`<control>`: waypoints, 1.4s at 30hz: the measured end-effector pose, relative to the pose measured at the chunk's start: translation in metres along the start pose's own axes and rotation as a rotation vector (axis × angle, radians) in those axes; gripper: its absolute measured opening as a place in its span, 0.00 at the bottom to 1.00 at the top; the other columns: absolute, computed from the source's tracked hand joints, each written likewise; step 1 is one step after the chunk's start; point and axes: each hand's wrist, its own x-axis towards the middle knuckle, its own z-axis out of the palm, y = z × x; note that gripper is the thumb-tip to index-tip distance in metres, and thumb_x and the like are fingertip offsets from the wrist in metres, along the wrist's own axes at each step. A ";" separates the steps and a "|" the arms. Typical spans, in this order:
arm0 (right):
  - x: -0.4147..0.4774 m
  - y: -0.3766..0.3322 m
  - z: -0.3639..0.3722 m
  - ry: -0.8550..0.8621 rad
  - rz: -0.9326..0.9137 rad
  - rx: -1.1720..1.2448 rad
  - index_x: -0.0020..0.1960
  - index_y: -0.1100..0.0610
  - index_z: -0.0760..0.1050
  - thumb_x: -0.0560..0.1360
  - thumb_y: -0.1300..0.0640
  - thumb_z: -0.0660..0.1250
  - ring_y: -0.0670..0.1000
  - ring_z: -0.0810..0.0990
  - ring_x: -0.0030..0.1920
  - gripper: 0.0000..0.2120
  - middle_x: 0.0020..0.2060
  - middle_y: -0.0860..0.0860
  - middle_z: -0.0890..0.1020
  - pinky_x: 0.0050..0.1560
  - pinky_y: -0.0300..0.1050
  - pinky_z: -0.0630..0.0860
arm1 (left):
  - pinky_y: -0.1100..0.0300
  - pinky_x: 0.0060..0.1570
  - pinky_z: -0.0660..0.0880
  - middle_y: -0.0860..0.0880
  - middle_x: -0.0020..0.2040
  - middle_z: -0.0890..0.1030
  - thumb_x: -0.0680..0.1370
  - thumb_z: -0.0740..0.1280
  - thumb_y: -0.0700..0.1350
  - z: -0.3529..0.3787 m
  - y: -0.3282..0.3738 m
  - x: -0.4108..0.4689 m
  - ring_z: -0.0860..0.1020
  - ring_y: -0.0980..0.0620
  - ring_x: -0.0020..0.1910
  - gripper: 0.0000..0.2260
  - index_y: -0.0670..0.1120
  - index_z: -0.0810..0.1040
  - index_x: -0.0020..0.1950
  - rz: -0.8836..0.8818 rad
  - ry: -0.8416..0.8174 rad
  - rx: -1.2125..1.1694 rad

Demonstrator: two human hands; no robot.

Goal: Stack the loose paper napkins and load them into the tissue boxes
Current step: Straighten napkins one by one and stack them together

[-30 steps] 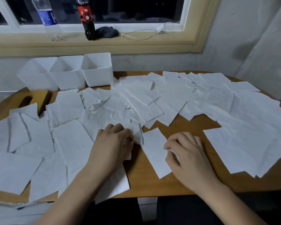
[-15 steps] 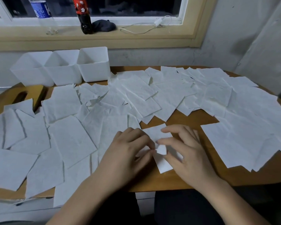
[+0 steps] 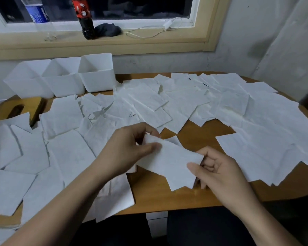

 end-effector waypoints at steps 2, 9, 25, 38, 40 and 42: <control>-0.006 -0.004 -0.002 -0.082 0.086 -0.042 0.50 0.57 0.80 0.81 0.58 0.73 0.46 0.84 0.33 0.03 0.38 0.51 0.88 0.38 0.48 0.79 | 0.69 0.39 0.74 0.59 0.43 0.84 0.77 0.78 0.53 0.001 0.001 0.017 0.81 0.60 0.42 0.07 0.60 0.84 0.53 -0.027 -0.010 0.009; -0.004 -0.007 -0.002 0.001 0.145 -0.140 0.52 0.51 0.79 0.81 0.51 0.73 0.51 0.88 0.35 0.05 0.37 0.49 0.88 0.34 0.51 0.80 | 0.62 0.49 0.82 0.56 0.52 0.86 0.74 0.81 0.57 0.018 0.007 0.066 0.84 0.59 0.49 0.13 0.61 0.84 0.57 -0.028 -0.235 0.123; 0.003 0.005 0.004 0.141 0.116 -0.247 0.56 0.44 0.70 0.81 0.52 0.73 0.48 0.77 0.22 0.12 0.31 0.51 0.85 0.25 0.41 0.73 | 0.66 0.42 0.79 0.55 0.47 0.88 0.71 0.84 0.56 0.038 -0.011 0.089 0.85 0.60 0.44 0.16 0.56 0.84 0.54 -0.017 -0.162 0.158; 0.004 0.017 0.013 0.319 -0.008 -0.418 0.54 0.44 0.69 0.75 0.59 0.79 0.47 0.81 0.28 0.21 0.33 0.47 0.78 0.34 0.37 0.77 | 0.59 0.42 0.80 0.57 0.45 0.83 0.72 0.82 0.59 0.047 -0.014 0.086 0.81 0.59 0.43 0.20 0.54 0.82 0.58 0.096 -0.101 0.322; 0.002 0.017 0.015 0.341 -0.018 -0.419 0.56 0.44 0.70 0.75 0.58 0.79 0.46 0.80 0.30 0.21 0.35 0.46 0.77 0.32 0.36 0.76 | 0.61 0.42 0.80 0.58 0.48 0.82 0.73 0.81 0.60 0.039 -0.009 0.085 0.80 0.58 0.44 0.19 0.54 0.82 0.59 0.105 -0.095 0.338; -0.001 0.017 0.019 0.372 -0.060 -0.442 0.57 0.44 0.70 0.75 0.57 0.79 0.46 0.78 0.31 0.20 0.36 0.44 0.76 0.31 0.36 0.76 | 0.63 0.41 0.78 0.59 0.48 0.82 0.76 0.79 0.58 0.023 -0.005 0.081 0.81 0.59 0.44 0.16 0.55 0.82 0.59 0.100 -0.067 0.350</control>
